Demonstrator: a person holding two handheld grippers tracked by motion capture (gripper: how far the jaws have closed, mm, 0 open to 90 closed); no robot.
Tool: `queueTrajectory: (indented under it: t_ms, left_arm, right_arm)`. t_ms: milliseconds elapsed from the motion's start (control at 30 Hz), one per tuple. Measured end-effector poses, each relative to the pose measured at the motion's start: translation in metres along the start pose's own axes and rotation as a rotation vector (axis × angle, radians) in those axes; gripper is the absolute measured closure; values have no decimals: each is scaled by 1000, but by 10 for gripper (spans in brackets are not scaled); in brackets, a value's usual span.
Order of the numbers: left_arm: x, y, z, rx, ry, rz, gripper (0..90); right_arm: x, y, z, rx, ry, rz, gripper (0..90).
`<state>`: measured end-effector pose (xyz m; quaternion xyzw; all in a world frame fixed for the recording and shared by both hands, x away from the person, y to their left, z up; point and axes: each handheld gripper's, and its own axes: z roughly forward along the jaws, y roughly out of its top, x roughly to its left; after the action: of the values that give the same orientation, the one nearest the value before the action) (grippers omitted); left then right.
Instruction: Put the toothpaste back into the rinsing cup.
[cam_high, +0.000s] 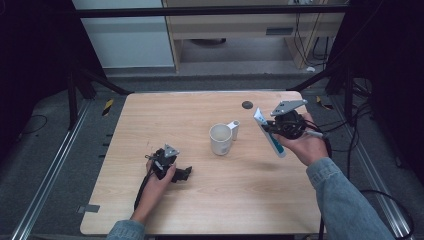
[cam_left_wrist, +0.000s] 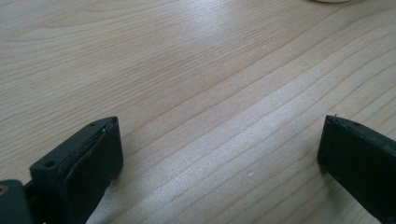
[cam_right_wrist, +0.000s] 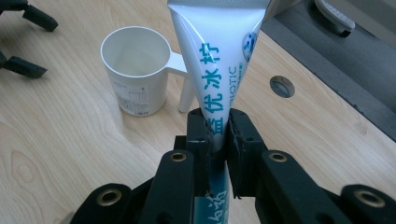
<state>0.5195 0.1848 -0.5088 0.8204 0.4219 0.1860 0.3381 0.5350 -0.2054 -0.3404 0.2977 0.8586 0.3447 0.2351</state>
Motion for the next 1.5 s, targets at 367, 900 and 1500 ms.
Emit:
queueTrajectory:
  t_ms: [367, 900, 1500]
  left_arm:
    - [0, 0, 0, 0, 0, 0, 0]
    - [0, 0, 0, 0, 0, 0, 0]
    - [0, 0, 0, 0, 0, 3, 0]
  right_arm:
    - [-2, 1, 0, -27, -13, 23, 811]
    - [-4, 1, -3, -91, -17, 75, 812]
    - [15, 10, 4, -182, -67, 133, 812]
